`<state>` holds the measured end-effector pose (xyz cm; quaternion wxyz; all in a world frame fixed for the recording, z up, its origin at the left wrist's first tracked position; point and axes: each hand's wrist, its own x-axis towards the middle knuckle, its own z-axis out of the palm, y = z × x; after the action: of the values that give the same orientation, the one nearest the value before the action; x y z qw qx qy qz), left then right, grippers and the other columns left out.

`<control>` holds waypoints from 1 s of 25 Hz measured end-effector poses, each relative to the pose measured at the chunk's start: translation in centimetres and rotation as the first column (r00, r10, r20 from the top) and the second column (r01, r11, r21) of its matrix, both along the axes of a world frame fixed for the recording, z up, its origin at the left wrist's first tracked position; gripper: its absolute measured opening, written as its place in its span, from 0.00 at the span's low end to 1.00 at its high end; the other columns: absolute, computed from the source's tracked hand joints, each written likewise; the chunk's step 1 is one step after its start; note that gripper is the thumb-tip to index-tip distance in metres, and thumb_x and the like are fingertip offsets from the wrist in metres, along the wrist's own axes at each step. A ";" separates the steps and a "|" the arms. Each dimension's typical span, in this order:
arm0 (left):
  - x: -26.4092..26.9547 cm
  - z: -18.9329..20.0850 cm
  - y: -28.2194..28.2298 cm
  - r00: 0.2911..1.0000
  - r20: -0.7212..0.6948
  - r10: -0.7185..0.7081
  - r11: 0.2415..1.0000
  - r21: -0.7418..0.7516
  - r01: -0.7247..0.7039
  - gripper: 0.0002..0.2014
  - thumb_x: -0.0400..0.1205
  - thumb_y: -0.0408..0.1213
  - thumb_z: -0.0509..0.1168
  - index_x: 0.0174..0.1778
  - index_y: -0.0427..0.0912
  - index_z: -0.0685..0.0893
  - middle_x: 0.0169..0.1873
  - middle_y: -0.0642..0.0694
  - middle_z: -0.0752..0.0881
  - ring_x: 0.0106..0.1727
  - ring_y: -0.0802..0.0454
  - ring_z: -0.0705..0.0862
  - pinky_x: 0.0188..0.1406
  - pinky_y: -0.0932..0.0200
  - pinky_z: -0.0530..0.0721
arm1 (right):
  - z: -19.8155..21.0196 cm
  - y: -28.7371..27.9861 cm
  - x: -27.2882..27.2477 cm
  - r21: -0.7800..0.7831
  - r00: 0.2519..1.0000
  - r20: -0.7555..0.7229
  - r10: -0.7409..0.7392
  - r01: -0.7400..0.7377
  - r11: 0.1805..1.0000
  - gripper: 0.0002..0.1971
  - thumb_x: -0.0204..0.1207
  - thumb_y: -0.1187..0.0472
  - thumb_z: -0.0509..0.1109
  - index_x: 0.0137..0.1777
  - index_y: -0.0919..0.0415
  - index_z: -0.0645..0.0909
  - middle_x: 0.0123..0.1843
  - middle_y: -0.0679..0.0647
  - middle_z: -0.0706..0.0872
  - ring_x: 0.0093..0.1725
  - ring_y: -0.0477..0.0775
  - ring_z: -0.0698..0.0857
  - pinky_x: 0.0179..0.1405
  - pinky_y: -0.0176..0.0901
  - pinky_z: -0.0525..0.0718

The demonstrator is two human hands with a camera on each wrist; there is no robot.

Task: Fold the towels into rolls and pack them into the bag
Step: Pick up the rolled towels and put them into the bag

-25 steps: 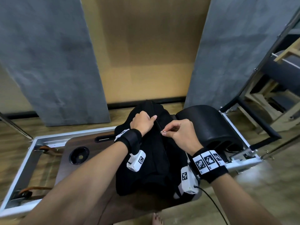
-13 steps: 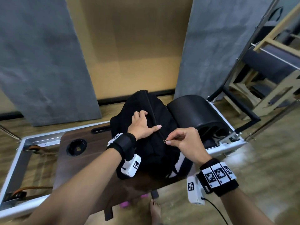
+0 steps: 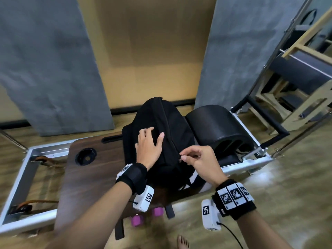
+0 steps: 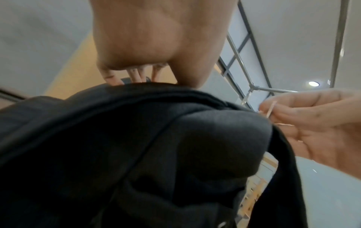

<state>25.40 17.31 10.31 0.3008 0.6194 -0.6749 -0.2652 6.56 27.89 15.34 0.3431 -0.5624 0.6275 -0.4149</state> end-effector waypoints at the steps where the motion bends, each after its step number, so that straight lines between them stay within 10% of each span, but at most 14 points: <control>1: 0.5 -0.3 0.5 0.997 -0.038 0.074 0.997 0.017 -0.073 0.27 0.91 0.59 0.59 0.82 0.46 0.75 0.75 0.49 0.73 0.79 0.48 0.73 0.75 0.41 0.70 | -0.3 -0.9 0.2 -0.014 1.000 0.009 -0.011 0.011 1.000 0.06 0.75 0.71 0.82 0.46 0.60 0.94 0.40 0.54 0.92 0.41 0.61 0.91 0.47 0.56 0.91; 10: 4.0 -4.0 4.8 0.805 0.027 0.593 0.600 0.651 -0.464 0.41 0.87 0.68 0.59 0.81 0.34 0.76 0.80 0.32 0.74 0.79 0.30 0.75 0.78 0.38 0.77 | -2.6 -5.6 0.6 0.053 0.994 -0.092 0.060 -0.055 0.997 0.07 0.72 0.63 0.86 0.44 0.50 0.92 0.29 0.45 0.84 0.26 0.38 0.79 0.37 0.33 0.77; 13: 3.8 -4.4 5.8 0.728 -0.109 0.677 0.525 0.764 -0.373 0.41 0.87 0.68 0.59 0.83 0.36 0.72 0.73 0.33 0.82 0.62 0.32 0.89 0.50 0.45 0.92 | -2.3 -6.0 0.4 0.028 0.993 -0.085 0.079 -0.077 0.997 0.05 0.74 0.61 0.84 0.43 0.50 0.93 0.30 0.46 0.86 0.27 0.36 0.80 0.36 0.28 0.75; 15: 4.0 -4.0 6.0 0.666 -0.135 0.734 0.486 0.790 -0.374 0.36 0.89 0.63 0.61 0.82 0.36 0.72 0.69 0.31 0.86 0.44 0.36 0.92 0.27 0.57 0.85 | -2.0 -6.2 0.3 0.011 0.992 -0.083 0.098 -0.098 0.995 0.04 0.75 0.61 0.83 0.42 0.51 0.93 0.29 0.46 0.86 0.28 0.36 0.80 0.34 0.25 0.74; 19: 4.4 -3.9 7.3 0.391 -0.298 0.871 0.377 0.915 -0.142 0.27 0.88 0.53 0.69 0.75 0.36 0.77 0.59 0.28 0.86 0.45 0.31 0.88 0.28 0.46 0.90 | -1.2 -6.5 -0.3 0.003 0.988 -0.084 0.133 -0.134 0.991 0.04 0.77 0.59 0.81 0.41 0.50 0.93 0.33 0.51 0.89 0.31 0.38 0.82 0.36 0.28 0.76; 22: 4.3 -4.3 8.3 0.409 -0.349 0.843 0.439 0.886 -0.149 0.23 0.90 0.44 0.67 0.76 0.32 0.77 0.56 0.25 0.89 0.44 0.34 0.89 0.36 0.47 0.89 | -0.7 -6.6 -0.7 0.006 0.987 -0.066 0.144 -0.144 0.990 0.06 0.79 0.59 0.79 0.40 0.52 0.92 0.33 0.52 0.89 0.32 0.42 0.83 0.41 0.42 0.85; 25: 4.9 -3.7 8.4 0.347 -0.436 0.830 0.556 0.690 -0.463 0.23 0.88 0.22 0.64 0.79 0.35 0.72 0.51 0.32 0.87 0.43 0.41 0.88 0.43 0.49 0.86 | -0.5 -6.4 -0.9 0.032 0.989 -0.043 0.145 -0.143 0.989 0.07 0.80 0.57 0.77 0.40 0.51 0.92 0.33 0.49 0.90 0.36 0.47 0.87 0.45 0.55 0.92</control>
<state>30.29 25.69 6.65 0.4707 0.7291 -0.0965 -0.4874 5.70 21.46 14.86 0.3659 -0.6106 0.5987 -0.3673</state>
